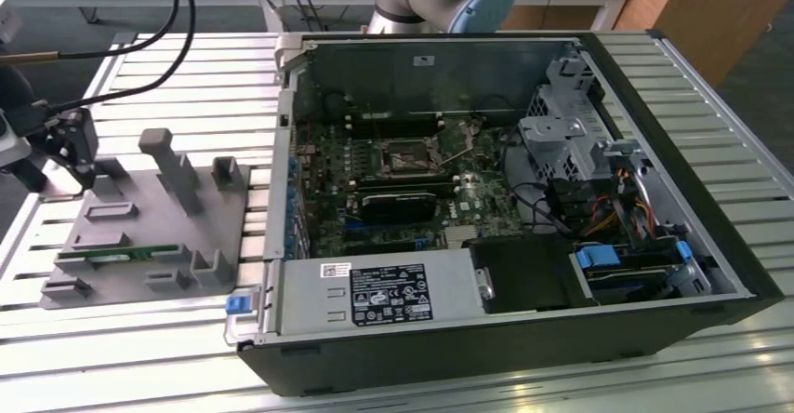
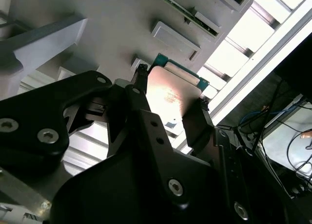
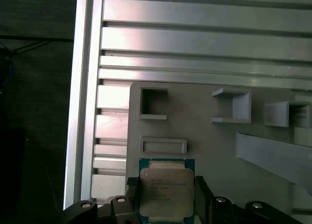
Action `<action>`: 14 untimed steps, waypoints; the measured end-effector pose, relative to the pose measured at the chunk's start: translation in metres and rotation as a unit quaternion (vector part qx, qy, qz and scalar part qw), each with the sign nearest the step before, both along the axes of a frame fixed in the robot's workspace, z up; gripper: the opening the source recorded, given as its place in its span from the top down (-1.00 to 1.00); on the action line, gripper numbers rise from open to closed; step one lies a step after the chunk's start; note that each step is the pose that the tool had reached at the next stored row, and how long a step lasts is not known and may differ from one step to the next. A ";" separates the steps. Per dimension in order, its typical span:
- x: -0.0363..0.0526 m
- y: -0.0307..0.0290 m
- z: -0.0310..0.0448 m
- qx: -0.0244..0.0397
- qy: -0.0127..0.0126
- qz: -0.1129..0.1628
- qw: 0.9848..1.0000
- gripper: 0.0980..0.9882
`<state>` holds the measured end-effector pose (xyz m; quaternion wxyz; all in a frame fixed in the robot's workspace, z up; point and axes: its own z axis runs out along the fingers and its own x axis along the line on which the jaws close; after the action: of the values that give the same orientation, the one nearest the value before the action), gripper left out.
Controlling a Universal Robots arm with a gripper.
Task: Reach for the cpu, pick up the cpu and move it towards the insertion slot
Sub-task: 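Pick up the cpu and move it towards the insertion slot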
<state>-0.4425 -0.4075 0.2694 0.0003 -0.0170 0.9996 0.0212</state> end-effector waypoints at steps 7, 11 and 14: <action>0.0000 0.0000 0.0053 0.000 0.000 0.000 1.000 0.01; 0.0000 0.0001 0.0073 0.000 0.000 0.000 1.000 0.01; 0.0000 0.0002 0.0089 0.000 0.000 0.000 1.000 0.01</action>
<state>-0.4425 -0.4073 0.2783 0.0003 -0.0170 0.9996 0.0212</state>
